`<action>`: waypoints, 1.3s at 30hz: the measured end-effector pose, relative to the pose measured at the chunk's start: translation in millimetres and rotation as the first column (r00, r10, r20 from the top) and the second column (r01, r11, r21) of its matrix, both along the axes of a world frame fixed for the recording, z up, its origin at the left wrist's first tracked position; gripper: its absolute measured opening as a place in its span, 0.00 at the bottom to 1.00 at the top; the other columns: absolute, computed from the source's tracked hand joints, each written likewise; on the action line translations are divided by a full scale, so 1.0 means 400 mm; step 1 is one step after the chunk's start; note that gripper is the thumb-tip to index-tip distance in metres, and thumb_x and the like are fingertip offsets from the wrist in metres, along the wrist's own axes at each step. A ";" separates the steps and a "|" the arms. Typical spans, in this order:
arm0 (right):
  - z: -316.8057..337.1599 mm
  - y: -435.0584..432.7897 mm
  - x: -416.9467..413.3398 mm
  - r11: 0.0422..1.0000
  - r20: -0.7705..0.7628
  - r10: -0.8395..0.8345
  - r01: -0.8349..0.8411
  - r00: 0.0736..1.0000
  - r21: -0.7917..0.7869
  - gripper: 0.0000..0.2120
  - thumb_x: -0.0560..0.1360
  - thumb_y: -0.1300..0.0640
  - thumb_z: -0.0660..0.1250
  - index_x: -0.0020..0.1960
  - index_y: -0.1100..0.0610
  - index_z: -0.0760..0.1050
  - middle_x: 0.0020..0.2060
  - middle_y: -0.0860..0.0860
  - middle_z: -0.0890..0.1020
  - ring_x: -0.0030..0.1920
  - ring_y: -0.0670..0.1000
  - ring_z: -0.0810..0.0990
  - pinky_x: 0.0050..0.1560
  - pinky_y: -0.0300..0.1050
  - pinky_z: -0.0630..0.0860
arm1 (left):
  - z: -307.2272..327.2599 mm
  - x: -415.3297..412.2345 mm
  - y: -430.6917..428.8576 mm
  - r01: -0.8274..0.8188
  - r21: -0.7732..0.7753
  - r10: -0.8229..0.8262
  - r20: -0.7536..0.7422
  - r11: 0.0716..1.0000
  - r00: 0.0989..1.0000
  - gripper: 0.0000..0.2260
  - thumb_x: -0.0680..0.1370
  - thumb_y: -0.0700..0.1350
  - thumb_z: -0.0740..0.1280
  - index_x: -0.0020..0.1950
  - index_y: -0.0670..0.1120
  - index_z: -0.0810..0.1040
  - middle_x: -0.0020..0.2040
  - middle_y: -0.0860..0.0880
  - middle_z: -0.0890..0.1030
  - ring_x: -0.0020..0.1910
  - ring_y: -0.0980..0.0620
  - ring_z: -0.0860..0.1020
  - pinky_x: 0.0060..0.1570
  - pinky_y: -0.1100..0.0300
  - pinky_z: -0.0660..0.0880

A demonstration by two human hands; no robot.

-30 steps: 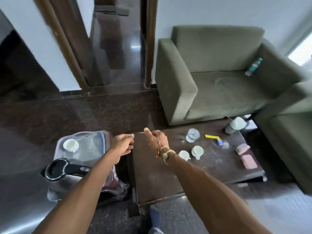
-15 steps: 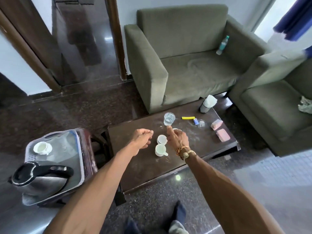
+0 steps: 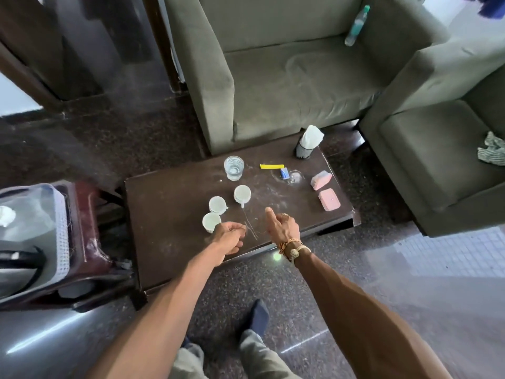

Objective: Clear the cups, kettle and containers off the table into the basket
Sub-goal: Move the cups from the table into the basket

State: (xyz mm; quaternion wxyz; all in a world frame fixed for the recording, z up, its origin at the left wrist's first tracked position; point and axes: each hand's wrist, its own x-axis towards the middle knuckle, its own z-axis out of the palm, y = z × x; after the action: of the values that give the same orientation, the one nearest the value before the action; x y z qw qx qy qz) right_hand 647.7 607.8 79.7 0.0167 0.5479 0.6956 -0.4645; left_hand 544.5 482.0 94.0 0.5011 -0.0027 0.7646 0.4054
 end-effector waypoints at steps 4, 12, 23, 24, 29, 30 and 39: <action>0.003 0.063 -0.014 1.000 -0.027 -0.005 0.004 1.000 -0.016 0.31 0.72 0.29 0.55 0.41 0.54 0.82 0.42 0.57 0.86 0.48 0.61 0.83 0.55 0.52 0.78 | 0.013 0.002 0.063 -0.034 0.025 0.034 -0.012 0.999 0.999 0.06 0.80 0.47 0.66 0.54 0.48 0.79 0.46 0.49 0.82 0.43 0.52 0.79 0.44 0.59 0.78; -0.046 0.086 -0.034 0.998 0.020 0.023 -0.022 1.000 -0.055 0.30 0.71 0.27 0.55 0.35 0.52 0.78 0.40 0.58 0.86 0.47 0.61 0.84 0.54 0.54 0.79 | -0.047 -0.043 0.116 -0.057 -0.011 0.057 0.009 0.998 0.998 0.07 0.80 0.47 0.66 0.56 0.48 0.80 0.49 0.48 0.83 0.45 0.51 0.81 0.50 0.55 0.79; -0.102 0.240 -0.171 0.998 0.017 -0.048 0.049 0.999 -0.040 0.39 0.62 0.22 0.49 0.37 0.55 0.80 0.42 0.61 0.85 0.47 0.64 0.83 0.54 0.60 0.79 | -0.088 -0.193 0.251 -0.066 -0.009 0.066 0.040 0.998 0.997 0.08 0.79 0.46 0.67 0.57 0.47 0.80 0.48 0.47 0.82 0.41 0.52 0.79 0.42 0.61 0.77; -0.101 0.252 -0.183 0.998 0.010 -0.056 0.056 0.998 -0.033 0.40 0.63 0.23 0.49 0.38 0.57 0.81 0.42 0.61 0.85 0.47 0.64 0.83 0.54 0.60 0.79 | -0.095 -0.206 0.263 -0.071 -0.013 0.072 0.040 0.997 0.997 0.09 0.79 0.46 0.68 0.57 0.46 0.80 0.48 0.46 0.83 0.41 0.52 0.79 0.42 0.61 0.77; -0.142 0.293 -0.231 0.996 0.068 -0.033 0.038 0.997 -0.080 0.37 0.64 0.25 0.50 0.38 0.56 0.80 0.43 0.61 0.85 0.47 0.64 0.83 0.55 0.60 0.79 | -0.154 -0.247 0.304 -0.116 -0.048 0.119 0.064 0.992 0.991 0.09 0.78 0.46 0.68 0.57 0.46 0.81 0.49 0.47 0.84 0.41 0.52 0.81 0.43 0.59 0.79; -0.166 0.300 -0.238 0.995 0.087 -0.013 0.021 0.996 -0.096 0.37 0.64 0.24 0.49 0.37 0.55 0.80 0.43 0.61 0.85 0.47 0.64 0.83 0.56 0.60 0.79 | -0.170 -0.251 0.312 -0.135 -0.055 0.139 0.073 0.989 0.988 0.09 0.78 0.46 0.68 0.57 0.46 0.81 0.48 0.47 0.84 0.42 0.52 0.81 0.44 0.58 0.79; -0.402 0.354 -0.271 0.956 0.222 0.233 -0.180 0.947 -0.234 0.28 0.68 0.29 0.51 0.31 0.51 0.73 0.44 0.64 0.85 0.49 0.65 0.83 0.54 0.58 0.79 | -0.408 -0.194 0.377 -0.428 -0.184 0.457 0.164 0.885 0.874 0.03 0.81 0.41 0.65 0.52 0.47 0.78 0.42 0.47 0.79 0.40 0.51 0.77 0.47 0.59 0.78</action>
State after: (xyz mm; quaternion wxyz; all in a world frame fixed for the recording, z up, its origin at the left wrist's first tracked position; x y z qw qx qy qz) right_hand 539.4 749.3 -81.1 0.2099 0.5205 0.6886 -0.4592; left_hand 467.0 632.7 -69.1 0.4683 -0.2548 0.7154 0.4517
